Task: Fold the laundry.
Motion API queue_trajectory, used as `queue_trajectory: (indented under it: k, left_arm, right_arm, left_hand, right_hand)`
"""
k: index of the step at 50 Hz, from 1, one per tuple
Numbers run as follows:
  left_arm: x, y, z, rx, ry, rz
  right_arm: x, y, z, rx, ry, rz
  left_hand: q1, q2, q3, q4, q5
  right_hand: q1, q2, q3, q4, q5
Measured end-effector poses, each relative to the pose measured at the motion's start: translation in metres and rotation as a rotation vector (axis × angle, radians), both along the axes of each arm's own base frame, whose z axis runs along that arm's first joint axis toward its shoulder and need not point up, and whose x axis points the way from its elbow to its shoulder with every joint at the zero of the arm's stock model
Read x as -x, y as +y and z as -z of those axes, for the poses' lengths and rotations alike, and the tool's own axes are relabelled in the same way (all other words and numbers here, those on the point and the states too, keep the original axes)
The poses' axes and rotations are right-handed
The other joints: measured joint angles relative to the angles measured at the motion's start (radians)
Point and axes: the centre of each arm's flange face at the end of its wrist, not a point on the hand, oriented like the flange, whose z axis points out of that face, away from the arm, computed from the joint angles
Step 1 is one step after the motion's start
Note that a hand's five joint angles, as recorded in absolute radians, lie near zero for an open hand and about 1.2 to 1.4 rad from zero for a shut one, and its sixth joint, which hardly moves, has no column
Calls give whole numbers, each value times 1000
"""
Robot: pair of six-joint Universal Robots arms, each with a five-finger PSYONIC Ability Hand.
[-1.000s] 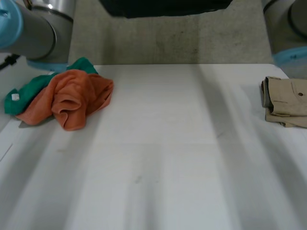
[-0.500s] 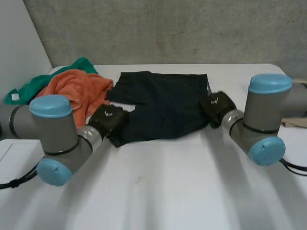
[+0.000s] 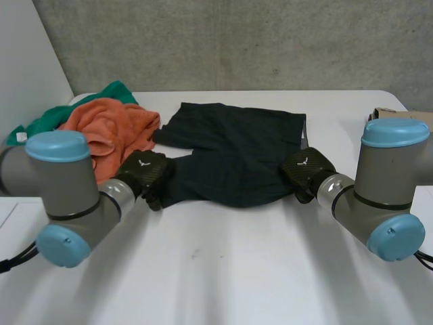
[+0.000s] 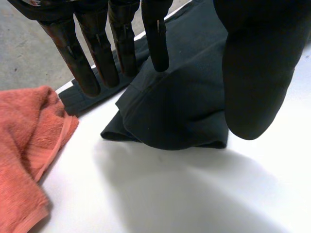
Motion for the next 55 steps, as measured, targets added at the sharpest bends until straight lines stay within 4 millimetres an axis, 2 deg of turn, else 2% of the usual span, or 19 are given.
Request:
queue_trajectory:
  k: [3,5,7,8,11,15,22,30,35,39,42,43,44,45,49,50,52,53,55]
  left_arm:
    - [7,-9,8,11,4,10]
    - [11,-14,12,19,7,15]
    - [16,-19,16,26,9,18]
    - [17,-20,17,28,9,19]
    - [21,-20,19,27,7,24]
    - [21,-6,9,10,-3,38]
    - [-5,67,-29,-106,-88,77]
    - [-44,171,-50,-310,-327,243]
    - [-50,194,-55,-342,-404,347]
    - [-42,182,-63,-280,-403,368]
    - [-30,158,-69,-190,-378,350]
    - [-24,143,-72,-132,-359,331]
    - [-22,139,-73,-118,-355,326]
    - [-15,124,-76,-62,-334,306]
    - [11,63,-88,157,-230,222]
    - [18,51,-90,201,-206,208]
    - [26,34,-91,257,-174,191]
    - [35,16,-89,314,-142,175]
    - [45,-3,-85,365,-116,160]
  right_arm:
    - [1,1,1,-5,2,1]
    - [1,1,2,-7,4,2]
    - [1,1,3,-9,5,3]
    - [1,1,4,-9,5,3]
    - [2,2,4,-8,7,3]
    - [2,3,0,1,14,-1]
    - [12,30,-29,-22,152,-65]
    - [43,105,-46,-270,446,-244]
    - [51,128,-48,-335,498,-302]
    - [53,130,-47,-343,488,-306]
    - [53,121,-49,-314,458,-280]
    - [53,113,-51,-282,433,-252]
    - [53,111,-51,-275,427,-246]
    - [52,107,-52,-259,413,-232]
    - [44,61,-65,-90,257,-96]
    - [43,56,-66,-73,240,-84]
    - [39,40,-69,-20,190,-49]
    - [34,22,-70,38,140,-12]
    - [29,4,-69,92,109,19]
  left_hand:
    - [22,21,21,26,32]
    - [469,415,411,427,425]
    - [647,612,595,613,611]
    - [680,689,682,699,689]
    - [680,720,713,735,701]
    - [680,721,715,736,701]
    - [680,721,716,736,701]
    - [680,723,716,737,701]
    - [680,723,716,737,701]
    - [680,723,716,737,701]
    - [680,723,717,737,701]
    - [680,723,717,737,701]
    - [680,723,717,737,701]
    - [680,723,717,737,701]
    - [680,723,717,738,701]
    - [680,723,717,740,701]
    - [680,724,717,740,701]
    - [680,724,717,740,701]
    - [680,724,718,740,701]
  right_hand:
    - [0,0,0,0,0]
    - [0,0,0,0,0]
    - [0,0,0,0,0]
    - [0,0,0,0,0]
    - [0,0,0,0,0]
    - [0,0,0,0,0]
    - [0,0,0,0,0]
    - [0,0,0,0,0]
    - [0,0,0,0,0]
    - [0,0,0,0,0]
    - [0,0,0,0,0]
    - [0,0,0,0,0]
    - [0,0,0,0,0]
    - [0,0,0,0,0]
    - [0,0,0,0,0]
    - [0,0,0,0,0]
    - [0,0,0,0,0]
    - [0,0,0,0,3]
    - [0,0,0,0,3]
